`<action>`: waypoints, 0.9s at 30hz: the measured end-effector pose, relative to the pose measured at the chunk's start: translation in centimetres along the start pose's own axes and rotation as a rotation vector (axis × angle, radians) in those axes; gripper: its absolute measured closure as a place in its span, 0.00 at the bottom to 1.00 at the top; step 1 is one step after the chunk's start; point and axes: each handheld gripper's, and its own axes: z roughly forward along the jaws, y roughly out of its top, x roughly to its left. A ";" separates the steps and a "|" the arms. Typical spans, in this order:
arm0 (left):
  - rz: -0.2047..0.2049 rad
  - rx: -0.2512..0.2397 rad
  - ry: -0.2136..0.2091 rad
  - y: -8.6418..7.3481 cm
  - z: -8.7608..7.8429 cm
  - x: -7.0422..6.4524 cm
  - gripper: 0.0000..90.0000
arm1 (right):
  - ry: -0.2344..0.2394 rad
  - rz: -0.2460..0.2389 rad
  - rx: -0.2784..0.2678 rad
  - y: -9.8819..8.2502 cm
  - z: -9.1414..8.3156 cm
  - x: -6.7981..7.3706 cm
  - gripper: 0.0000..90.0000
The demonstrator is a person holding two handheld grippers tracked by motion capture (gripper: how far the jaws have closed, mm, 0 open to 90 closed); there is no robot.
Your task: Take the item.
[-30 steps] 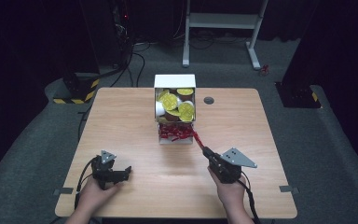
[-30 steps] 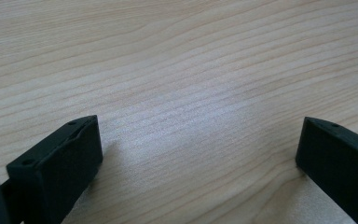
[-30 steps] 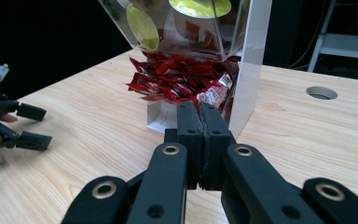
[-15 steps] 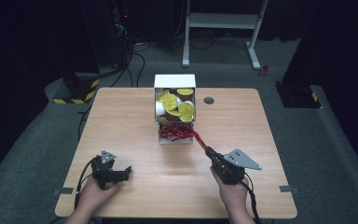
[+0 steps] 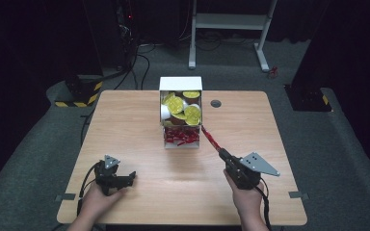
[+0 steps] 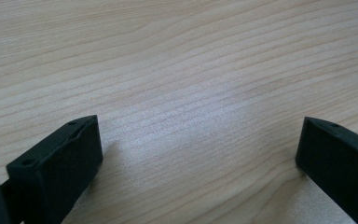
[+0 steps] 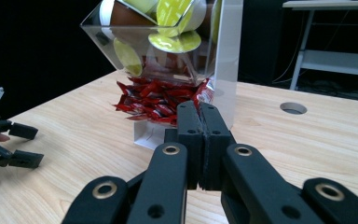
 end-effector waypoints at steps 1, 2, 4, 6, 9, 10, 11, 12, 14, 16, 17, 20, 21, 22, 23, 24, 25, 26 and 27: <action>0.000 0.000 0.000 0.0 0.0 0.0 0.01 | -0.002 0.003 -0.003 0.1 -0.1 -0.1 0.99; 0.000 0.000 0.000 0.0 0.0 0.0 0.01 | -0.006 0.005 -0.007 0.1 -0.2 -0.1 0.99; 0.000 0.000 0.000 0.0 0.0 0.0 0.01 | -0.010 0.006 -0.007 0.1 -0.3 -0.3 0.99; 0.000 0.000 0.000 0.0 0.0 0.0 0.01 | -0.017 0.006 -0.012 0.1 -0.3 -0.5 0.99; 0.000 0.000 0.000 0.0 0.0 0.0 0.01 | -0.027 0.011 -0.011 0.1 -0.4 -0.9 0.99; 0.000 0.000 0.000 0.0 0.0 0.0 0.01 | -0.032 0.008 -0.009 0.1 -0.4 -1.0 0.99; 0.000 0.000 0.000 0.0 0.0 0.0 0.01 | -0.037 0.006 -0.009 0.0 -0.5 -1.1 0.99; 0.000 0.000 0.000 0.0 0.0 0.0 0.01 | -0.041 0.011 -0.009 0.0 -0.5 -1.1 0.99; 0.000 0.000 0.000 0.0 0.0 0.0 0.01 | -0.050 0.014 -0.010 0.0 -0.6 -1.5 0.99; 0.000 0.000 0.000 0.0 0.0 0.0 0.01 | -0.059 0.020 -0.007 -0.1 -0.6 -1.8 0.99; 0.000 0.000 0.000 0.0 0.0 0.0 0.01 | -0.064 0.024 -0.007 -0.2 -0.7 -1.9 0.99; 0.000 0.000 0.000 0.0 0.0 0.0 0.01 | -0.080 0.034 -0.004 -0.3 -0.8 -2.5 0.99; 0.000 0.000 0.000 0.0 0.0 0.0 0.01 | -0.087 0.036 -0.005 -0.4 -0.8 -2.6 0.99; 0.000 0.000 0.000 0.0 0.0 0.0 0.01 | -0.092 0.040 -0.001 -0.4 -0.9 -2.8 0.99; 0.000 0.000 -0.001 0.0 0.0 0.0 0.01 | -0.097 0.040 -0.003 -0.4 -0.9 -3.0 0.99; 0.000 0.000 -0.001 0.0 0.0 0.0 0.01 | -0.101 0.043 -0.001 -0.5 -1.0 -3.2 0.99; 0.000 0.000 -0.001 0.0 0.0 0.0 0.01 | -0.106 0.045 -0.003 -0.5 -1.0 -3.4 0.99; 0.000 0.000 -0.001 0.0 0.0 0.0 0.01 | -0.115 0.049 -0.002 -0.6 -1.0 -3.6 0.99; 0.000 0.000 -0.001 0.0 0.0 0.0 0.01 | -0.119 0.050 0.001 -0.6 -1.1 -3.7 0.99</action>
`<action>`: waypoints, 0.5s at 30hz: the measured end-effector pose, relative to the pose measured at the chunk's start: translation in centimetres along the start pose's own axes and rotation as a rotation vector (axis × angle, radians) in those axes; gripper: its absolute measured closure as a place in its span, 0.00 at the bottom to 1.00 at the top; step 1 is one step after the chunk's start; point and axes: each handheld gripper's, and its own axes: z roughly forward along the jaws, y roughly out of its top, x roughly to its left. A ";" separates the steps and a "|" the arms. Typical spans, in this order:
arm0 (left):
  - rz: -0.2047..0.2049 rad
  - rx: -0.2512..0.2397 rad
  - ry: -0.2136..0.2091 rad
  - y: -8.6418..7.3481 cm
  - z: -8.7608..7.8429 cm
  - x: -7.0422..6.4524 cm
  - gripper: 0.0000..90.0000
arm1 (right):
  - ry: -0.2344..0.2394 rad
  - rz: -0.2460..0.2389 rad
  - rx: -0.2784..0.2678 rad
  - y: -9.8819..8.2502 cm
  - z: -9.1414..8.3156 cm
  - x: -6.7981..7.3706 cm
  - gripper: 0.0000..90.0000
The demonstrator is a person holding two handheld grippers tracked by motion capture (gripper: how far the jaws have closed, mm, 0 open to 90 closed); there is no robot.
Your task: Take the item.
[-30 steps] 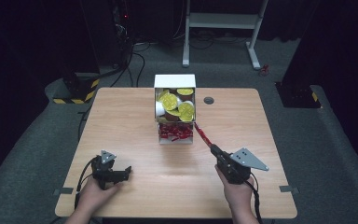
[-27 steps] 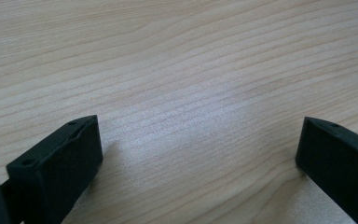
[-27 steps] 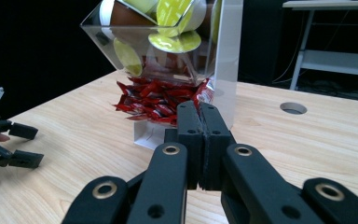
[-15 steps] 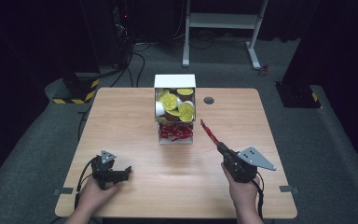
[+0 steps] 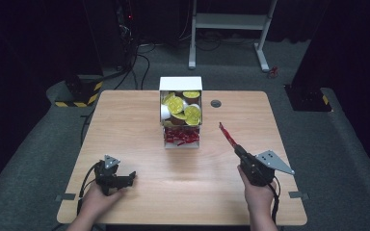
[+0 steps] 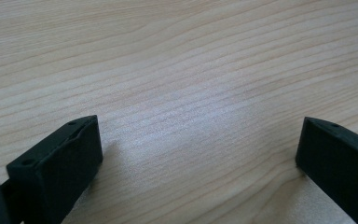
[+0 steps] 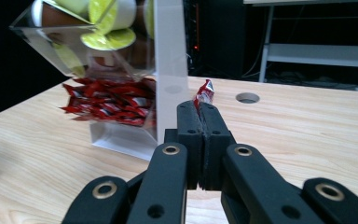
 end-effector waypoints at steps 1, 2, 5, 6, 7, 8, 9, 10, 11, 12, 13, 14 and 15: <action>0.000 0.000 0.000 0.0 0.0 0.0 0.01 | -0.008 0.000 0.002 -0.1 0.0 -0.2 0.99; 0.000 0.000 0.000 0.0 0.0 0.0 0.01 | -0.014 0.009 0.004 -0.1 -0.1 -0.3 0.99; 0.000 0.000 0.000 0.0 0.0 0.0 0.01 | -0.027 0.010 0.004 -0.2 -0.1 -0.8 0.99; 0.000 0.000 0.000 0.0 0.0 0.0 0.01 | -0.032 0.010 0.006 -0.2 -0.1 -0.9 0.99; 0.001 0.000 0.000 0.0 0.0 0.0 0.01 | -0.035 0.011 0.005 -0.3 -0.1 -1.0 0.99; 0.000 0.000 0.000 0.0 0.0 0.0 0.01 | -0.040 0.010 0.007 -0.3 -0.1 -1.0 0.99; 0.000 0.000 0.000 0.0 0.0 0.0 0.01 | -0.043 0.010 0.008 -0.3 -0.1 -1.1 0.99; 0.001 0.000 0.000 0.0 0.0 0.0 0.01 | -0.046 0.010 0.010 -0.4 -0.1 -1.2 0.99; 0.001 0.000 0.000 0.0 0.0 0.0 0.01 | -0.050 0.010 0.014 -0.5 0.0 -1.3 0.99; 0.000 0.000 0.000 0.0 0.0 0.0 0.01 | -0.057 0.007 0.021 -0.6 0.1 -1.4 0.99; 0.001 0.000 0.000 0.0 0.0 0.0 0.01 | -0.057 0.010 0.025 -0.8 0.2 -1.5 0.99; 0.000 0.000 0.000 0.0 0.0 0.0 0.01 | -0.060 0.015 0.032 -0.9 0.3 -1.6 0.99; 0.000 0.000 0.000 0.0 0.0 0.0 0.01 | -0.063 0.015 0.038 -1.1 0.4 -1.7 0.99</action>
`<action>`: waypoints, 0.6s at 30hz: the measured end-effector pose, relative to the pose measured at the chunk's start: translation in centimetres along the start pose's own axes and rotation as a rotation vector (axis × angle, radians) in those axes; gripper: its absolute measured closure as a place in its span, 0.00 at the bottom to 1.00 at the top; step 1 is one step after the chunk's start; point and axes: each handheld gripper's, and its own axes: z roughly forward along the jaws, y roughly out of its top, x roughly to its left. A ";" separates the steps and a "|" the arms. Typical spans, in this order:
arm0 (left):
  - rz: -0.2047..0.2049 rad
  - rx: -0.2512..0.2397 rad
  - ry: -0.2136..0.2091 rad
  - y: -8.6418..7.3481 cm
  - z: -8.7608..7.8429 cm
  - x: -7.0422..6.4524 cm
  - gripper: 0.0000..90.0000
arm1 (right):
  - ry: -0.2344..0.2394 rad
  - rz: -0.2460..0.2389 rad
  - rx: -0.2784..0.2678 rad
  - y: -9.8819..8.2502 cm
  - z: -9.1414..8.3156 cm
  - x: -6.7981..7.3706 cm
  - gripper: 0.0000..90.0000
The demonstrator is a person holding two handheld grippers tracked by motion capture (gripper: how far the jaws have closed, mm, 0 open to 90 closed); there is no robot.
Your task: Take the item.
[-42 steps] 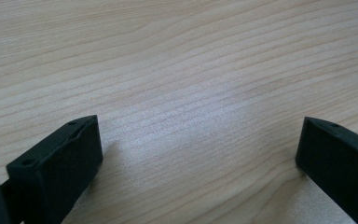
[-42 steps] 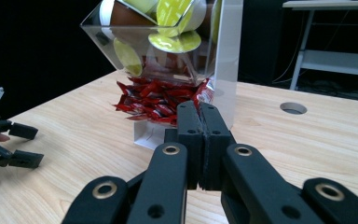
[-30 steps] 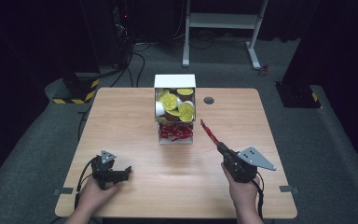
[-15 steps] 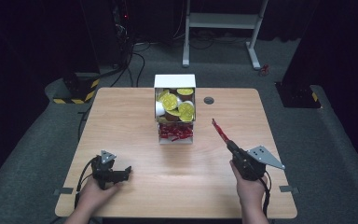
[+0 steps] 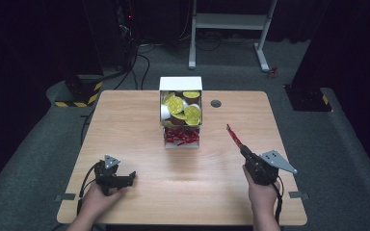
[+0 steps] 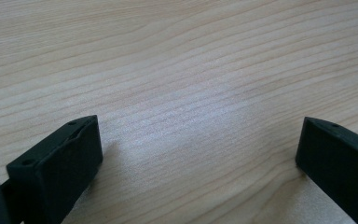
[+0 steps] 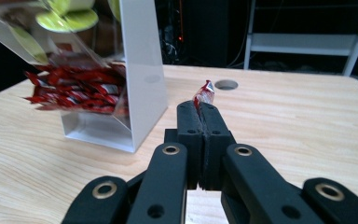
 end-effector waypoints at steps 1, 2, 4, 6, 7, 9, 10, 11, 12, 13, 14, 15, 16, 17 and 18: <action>0.000 0.000 0.000 0.0 0.0 0.0 0.01 | -0.004 0.003 0.004 -0.1 0.1 -0.1 0.99; 0.000 0.000 0.000 0.0 0.0 0.0 0.01 | -0.008 0.005 0.008 -0.3 0.2 -0.2 0.99; 0.000 0.000 0.000 0.0 0.0 0.0 0.01 | -0.020 0.006 0.017 -0.5 0.5 -0.4 0.99; 0.000 0.000 0.000 0.0 0.0 0.0 0.01 | -0.029 0.010 0.028 -0.8 0.7 -0.7 0.99; 0.000 0.000 0.000 0.0 0.0 0.0 0.01 | -0.031 0.010 0.032 -0.9 0.8 -0.8 0.99; 0.000 0.000 0.000 0.0 0.0 0.0 0.01 | -0.046 0.003 0.041 -1.1 1.2 -1.0 0.99; 0.000 0.000 0.000 0.0 0.0 0.0 0.01 | -0.053 0.002 0.046 -1.2 1.4 -1.1 0.99; 0.000 0.000 0.000 0.0 0.0 0.0 0.01 | -0.056 0.006 0.051 -1.3 1.5 -1.2 0.99; 0.000 0.000 0.000 0.0 0.0 0.0 0.01 | -0.053 0.008 0.053 -1.4 1.8 -1.4 0.99; 0.000 0.000 0.000 0.0 0.0 0.0 0.01 | -0.055 0.010 0.059 -1.4 2.1 -1.6 0.99; 0.000 0.000 0.001 0.0 0.0 0.0 0.01 | -0.059 0.011 0.064 -1.5 2.4 -1.6 0.99; 0.000 0.000 0.000 0.0 0.0 0.0 0.01 | -0.057 0.018 0.069 -1.5 2.7 -1.8 0.99; 0.001 0.001 0.000 0.0 0.0 0.0 0.01 | -0.058 0.018 0.074 -1.5 2.9 -1.9 0.99; 0.006 0.005 0.000 0.0 0.0 0.0 0.01 | -0.057 0.022 0.078 -1.6 3.1 -2.0 0.99; 0.006 0.005 0.000 0.0 0.0 0.0 0.01 | -0.058 0.037 0.086 -1.7 3.4 -2.2 0.99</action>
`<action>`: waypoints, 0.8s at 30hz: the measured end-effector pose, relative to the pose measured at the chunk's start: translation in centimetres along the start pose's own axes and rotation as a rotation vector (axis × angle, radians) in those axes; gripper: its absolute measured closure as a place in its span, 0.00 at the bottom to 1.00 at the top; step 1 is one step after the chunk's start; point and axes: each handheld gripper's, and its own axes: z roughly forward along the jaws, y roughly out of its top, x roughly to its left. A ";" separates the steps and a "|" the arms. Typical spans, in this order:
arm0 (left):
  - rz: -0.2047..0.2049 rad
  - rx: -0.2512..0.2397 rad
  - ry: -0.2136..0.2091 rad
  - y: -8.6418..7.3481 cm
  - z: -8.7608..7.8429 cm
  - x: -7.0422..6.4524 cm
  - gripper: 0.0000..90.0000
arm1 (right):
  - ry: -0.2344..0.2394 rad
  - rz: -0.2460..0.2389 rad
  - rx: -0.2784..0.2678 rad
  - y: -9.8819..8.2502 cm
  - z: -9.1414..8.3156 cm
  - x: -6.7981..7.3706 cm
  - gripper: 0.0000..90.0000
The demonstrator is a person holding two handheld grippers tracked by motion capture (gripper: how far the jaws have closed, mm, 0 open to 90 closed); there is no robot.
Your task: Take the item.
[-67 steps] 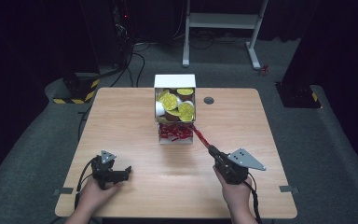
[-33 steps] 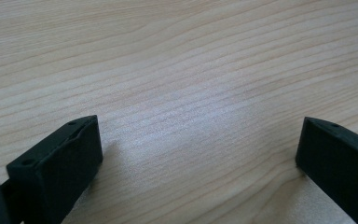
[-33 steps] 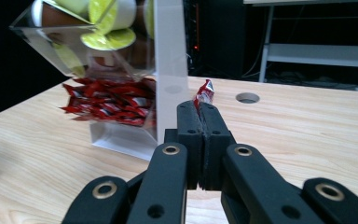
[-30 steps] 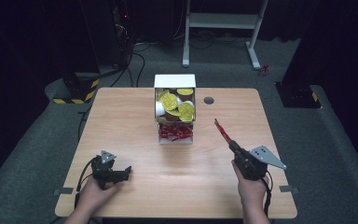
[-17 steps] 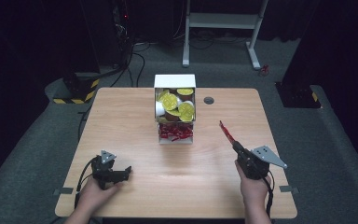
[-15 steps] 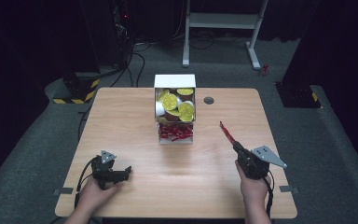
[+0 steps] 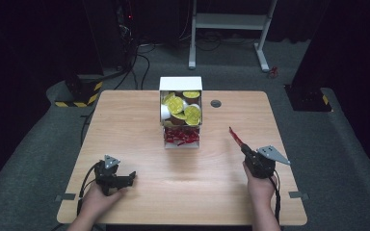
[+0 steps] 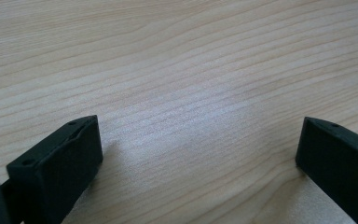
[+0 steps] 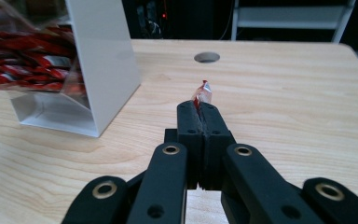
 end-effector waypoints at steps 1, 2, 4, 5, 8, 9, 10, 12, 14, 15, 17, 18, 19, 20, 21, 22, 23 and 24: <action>0.000 0.000 0.000 0.0 0.0 0.0 0.01 | -0.003 0.003 0.001 0.0 0.2 -0.2 0.99; 0.000 0.000 0.000 0.0 0.0 0.0 0.01 | -0.010 0.008 0.000 0.0 0.4 -0.4 0.99; 0.000 0.000 0.000 0.0 0.0 0.0 0.01 | -0.025 0.000 0.013 0.3 0.8 -0.6 0.99; 0.000 0.000 0.000 0.0 0.0 0.0 0.01 | -0.033 -0.010 0.012 0.5 1.0 -0.7 0.99; 0.001 0.000 0.000 0.0 0.0 0.0 0.01 | -0.051 -0.018 0.016 1.3 1.5 -0.9 0.99; 0.001 0.000 0.000 0.0 0.0 0.0 0.01 | -0.056 -0.021 0.021 1.5 1.7 -0.9 0.99; 0.002 0.000 0.001 0.0 0.0 0.0 0.01 | -0.062 -0.029 0.029 1.6 2.0 -0.9 0.99; -0.004 0.000 -0.001 0.0 0.0 0.0 0.01 | -0.070 -0.043 0.042 1.8 2.6 -0.8 0.99; -0.004 0.000 -0.001 0.0 0.0 0.0 0.01 | -0.079 -0.043 0.057 1.7 3.1 -0.8 0.99; -0.004 0.000 -0.001 0.0 0.0 0.0 0.01 | -0.078 -0.043 0.056 1.6 3.2 -0.9 0.99; -0.004 0.000 -0.001 0.0 0.0 0.0 0.01 | -0.084 -0.032 0.063 1.4 3.6 -1.0 0.99; -0.004 0.000 -0.001 0.0 0.0 0.0 0.01 | -0.084 -0.030 0.071 1.4 3.8 -1.1 0.99; -0.005 0.000 -0.001 0.0 0.0 0.0 0.01 | -0.092 -0.029 0.079 1.3 4.0 -1.1 0.99; -0.004 0.000 -0.001 0.0 0.0 0.0 0.01 | -0.093 -0.028 0.084 1.2 4.1 -1.1 0.99; -0.005 0.000 -0.001 0.0 0.0 0.0 0.01 | -0.094 -0.030 0.085 1.1 4.2 -1.2 0.99; -0.004 0.000 -0.001 0.0 0.0 0.0 0.01 | -0.097 -0.025 0.089 1.0 4.3 -1.2 0.99; -0.004 0.000 -0.001 0.0 0.0 0.0 0.01 | -0.098 -0.024 0.093 1.0 4.4 -1.3 0.99; -0.004 0.000 -0.001 0.0 0.0 0.0 0.01 | -0.096 -0.023 0.100 0.9 4.5 -1.3 0.99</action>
